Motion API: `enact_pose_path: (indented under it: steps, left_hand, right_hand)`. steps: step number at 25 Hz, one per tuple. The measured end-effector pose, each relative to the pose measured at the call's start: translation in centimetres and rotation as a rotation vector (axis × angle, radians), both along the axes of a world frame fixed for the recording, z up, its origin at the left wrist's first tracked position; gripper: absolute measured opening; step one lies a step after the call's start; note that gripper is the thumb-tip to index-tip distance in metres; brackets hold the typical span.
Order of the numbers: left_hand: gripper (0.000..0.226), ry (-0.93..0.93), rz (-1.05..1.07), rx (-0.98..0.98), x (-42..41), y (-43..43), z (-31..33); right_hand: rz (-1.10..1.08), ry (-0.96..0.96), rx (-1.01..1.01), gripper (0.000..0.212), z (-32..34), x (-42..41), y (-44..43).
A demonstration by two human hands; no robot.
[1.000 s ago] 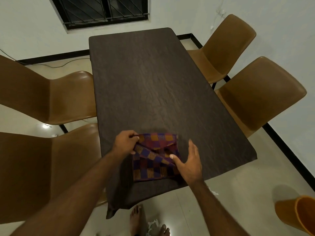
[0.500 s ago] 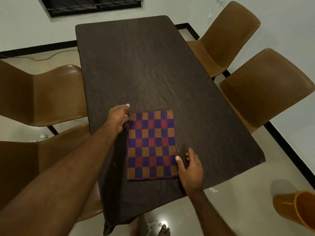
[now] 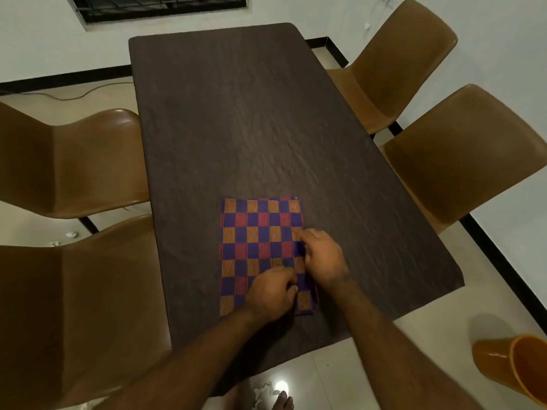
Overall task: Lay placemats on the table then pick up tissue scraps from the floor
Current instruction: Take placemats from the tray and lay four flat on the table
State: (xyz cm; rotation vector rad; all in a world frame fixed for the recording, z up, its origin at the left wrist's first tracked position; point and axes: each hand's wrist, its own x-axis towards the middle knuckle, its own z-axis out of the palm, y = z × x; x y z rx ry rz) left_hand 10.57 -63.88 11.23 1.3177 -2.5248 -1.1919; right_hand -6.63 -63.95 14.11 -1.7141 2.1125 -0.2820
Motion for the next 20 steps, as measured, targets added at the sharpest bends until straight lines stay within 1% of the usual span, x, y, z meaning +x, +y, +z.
enact_pose_path:
  steps: [2,4,6,7,8,10,12,14,15,17,18,20]
  left_hand:
    - [0.011,-0.019,0.073,0.016,-1.2,2.3,-0.3]
    - [0.027,-0.086,0.175,0.002,-2.6,3.9,-0.2]
    - [0.05,-0.176,0.243,-0.039,-3.9,4.8,-0.1]
    - [0.055,-0.21,0.269,-0.062,-4.4,4.9,0.0]
    - [0.052,-0.229,0.291,-0.072,-4.8,4.9,0.2]
    - [0.035,-0.217,0.329,-0.038,-5.2,4.5,0.3]
    - [0.024,-0.202,0.372,0.035,-5.0,4.2,0.2]
    - [0.026,-0.211,0.399,0.05,-4.8,4.1,0.2]
    - [0.033,-0.217,0.401,0.036,-4.8,4.2,0.3]
    - [0.048,-0.209,0.426,0.018,-4.9,4.1,0.7]
    - [0.05,-0.194,0.456,0.033,-5.1,3.9,0.9]
    - [0.042,-0.186,0.504,0.081,-5.6,3.4,1.3]
  right_hand:
    - [0.23,0.118,0.077,0.045,0.2,-1.6,-1.7]
    - [0.39,0.216,0.176,0.056,0.1,-2.9,-3.3]
    - [0.505,0.27,0.236,0.059,-0.1,-3.7,-4.4]
    - [0.554,0.291,0.239,0.058,-0.1,-3.9,-4.9]
    - [0.593,0.312,0.224,0.057,-0.1,-4.1,-5.2]
    - [0.621,0.315,0.191,0.051,0.1,-4.3,-5.7]
    - [0.591,0.233,0.212,0.041,0.3,-4.4,-5.9]
    - [0.662,0.249,0.203,0.035,0.4,-4.5,-6.3]
    - [0.693,0.277,0.204,0.033,0.5,-4.6,-6.4]
    - [0.727,0.343,0.141,0.033,0.1,-5.1,-6.8]
    - [0.737,0.386,0.113,0.032,-0.1,-5.0,-6.9]
    - [0.72,0.35,0.071,0.022,-0.2,-4.5,-7.0]
